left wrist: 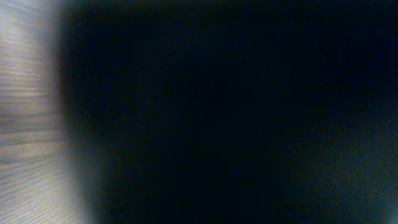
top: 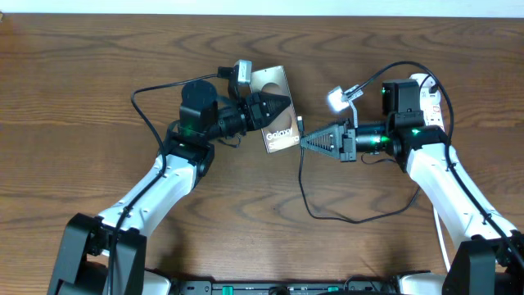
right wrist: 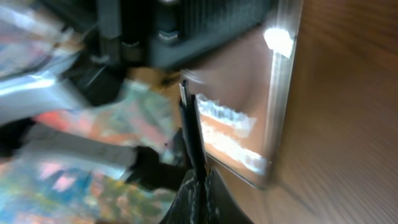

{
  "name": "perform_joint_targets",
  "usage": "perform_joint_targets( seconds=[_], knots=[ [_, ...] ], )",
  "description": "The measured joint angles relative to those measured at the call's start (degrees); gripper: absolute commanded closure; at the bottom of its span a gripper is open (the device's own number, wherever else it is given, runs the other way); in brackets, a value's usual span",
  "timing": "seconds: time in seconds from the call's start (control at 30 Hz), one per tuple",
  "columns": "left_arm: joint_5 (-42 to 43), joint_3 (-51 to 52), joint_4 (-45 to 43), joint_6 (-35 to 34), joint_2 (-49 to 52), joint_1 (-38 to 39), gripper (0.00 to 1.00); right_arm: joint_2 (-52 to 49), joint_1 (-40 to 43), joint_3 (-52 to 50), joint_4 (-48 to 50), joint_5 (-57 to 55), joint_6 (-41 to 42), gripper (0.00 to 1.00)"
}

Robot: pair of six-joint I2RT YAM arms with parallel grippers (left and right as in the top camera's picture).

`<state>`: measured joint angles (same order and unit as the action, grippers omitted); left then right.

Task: Plug charger to phone and switch on socket

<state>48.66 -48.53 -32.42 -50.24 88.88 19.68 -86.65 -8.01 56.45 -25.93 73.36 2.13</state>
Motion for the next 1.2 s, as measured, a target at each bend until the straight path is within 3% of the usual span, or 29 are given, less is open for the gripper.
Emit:
perform_joint_targets(
  seconds=[0.27, 0.5, 0.67, 0.87, 0.93, 1.03, 1.2],
  knots=[
    [-15.2, 0.0, 22.9, 9.1, -0.1, 0.0, 0.93, -0.1, -0.1, -0.1, -15.2, -32.5, 2.5, 0.99],
    [-25.0, 0.1, 28.5, 12.0, -0.1, 0.0, 0.93, -0.8, -1.1, -0.2, -25.6, -63.6, 12.4, 0.99],
    [-26.3, 0.1, 29.9, 12.9, -0.1, 0.0, 0.93, -5.2, -3.8, -0.2, -26.5, -70.6, 14.7, 0.99],
    [-26.6, 0.1, 30.3, 13.2, -0.1, 0.0, 0.93, -13.6, -5.8, -0.4, -20.5, -73.2, 15.4, 0.98],
    [-26.6, 0.1, 30.4, 13.2, -0.1, 0.0, 0.92, -14.7, -5.8, -0.2, -19.6, -73.4, 15.5, 0.91],
    [-26.6, 0.1, 30.5, 13.3, -0.1, 0.0, 0.93, -15.0, -5.8, 0.0, -19.0, -73.4, 16.0, 0.67],
    [-26.6, 0.1, 30.6, 13.4, -0.1, 0.0, 0.93, -15.7, -5.7, 0.8, -18.7, -73.9, 16.7, 0.7]
  ],
)
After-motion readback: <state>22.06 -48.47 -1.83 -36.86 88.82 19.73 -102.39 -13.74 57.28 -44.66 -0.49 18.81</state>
